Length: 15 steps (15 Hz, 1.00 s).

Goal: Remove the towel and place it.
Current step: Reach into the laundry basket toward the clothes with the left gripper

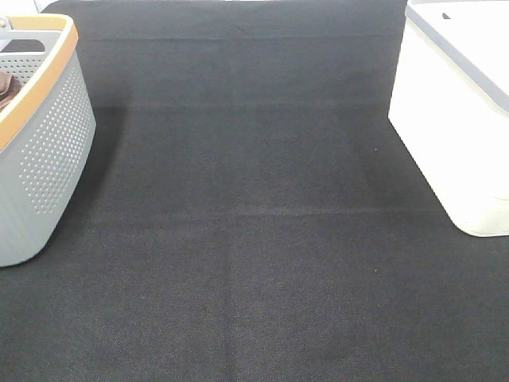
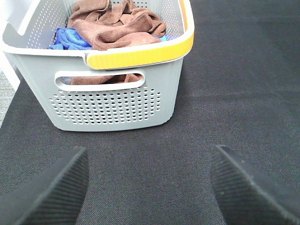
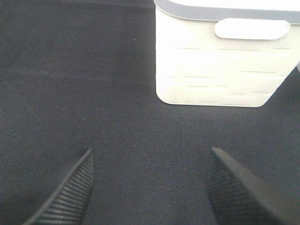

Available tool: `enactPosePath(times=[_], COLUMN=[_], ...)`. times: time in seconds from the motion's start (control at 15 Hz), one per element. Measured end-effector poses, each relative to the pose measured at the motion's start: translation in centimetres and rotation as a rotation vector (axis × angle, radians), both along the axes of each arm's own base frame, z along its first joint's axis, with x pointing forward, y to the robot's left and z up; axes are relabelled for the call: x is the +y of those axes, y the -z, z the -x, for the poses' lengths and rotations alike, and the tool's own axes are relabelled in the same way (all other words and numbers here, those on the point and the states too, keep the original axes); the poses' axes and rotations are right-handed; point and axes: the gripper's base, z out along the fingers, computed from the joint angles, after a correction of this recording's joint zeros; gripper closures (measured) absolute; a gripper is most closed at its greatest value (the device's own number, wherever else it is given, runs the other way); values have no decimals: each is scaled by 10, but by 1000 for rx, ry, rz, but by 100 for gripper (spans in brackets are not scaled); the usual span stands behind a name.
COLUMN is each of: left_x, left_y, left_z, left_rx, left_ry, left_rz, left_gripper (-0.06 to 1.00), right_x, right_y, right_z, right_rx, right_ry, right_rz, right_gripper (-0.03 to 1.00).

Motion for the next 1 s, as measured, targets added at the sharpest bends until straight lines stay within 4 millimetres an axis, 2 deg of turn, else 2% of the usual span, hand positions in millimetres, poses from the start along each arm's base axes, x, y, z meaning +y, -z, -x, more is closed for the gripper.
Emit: enactPosePath(times=[1.0], left_x=[0], left_y=[0], left_z=[0], left_rx=[0], left_ry=[0], left_rz=[0], left_gripper=[25], right_x=[0], right_y=[0], right_z=[0], right_rx=[0], right_ry=[0], right_rz=[0], right_gripper=[32])
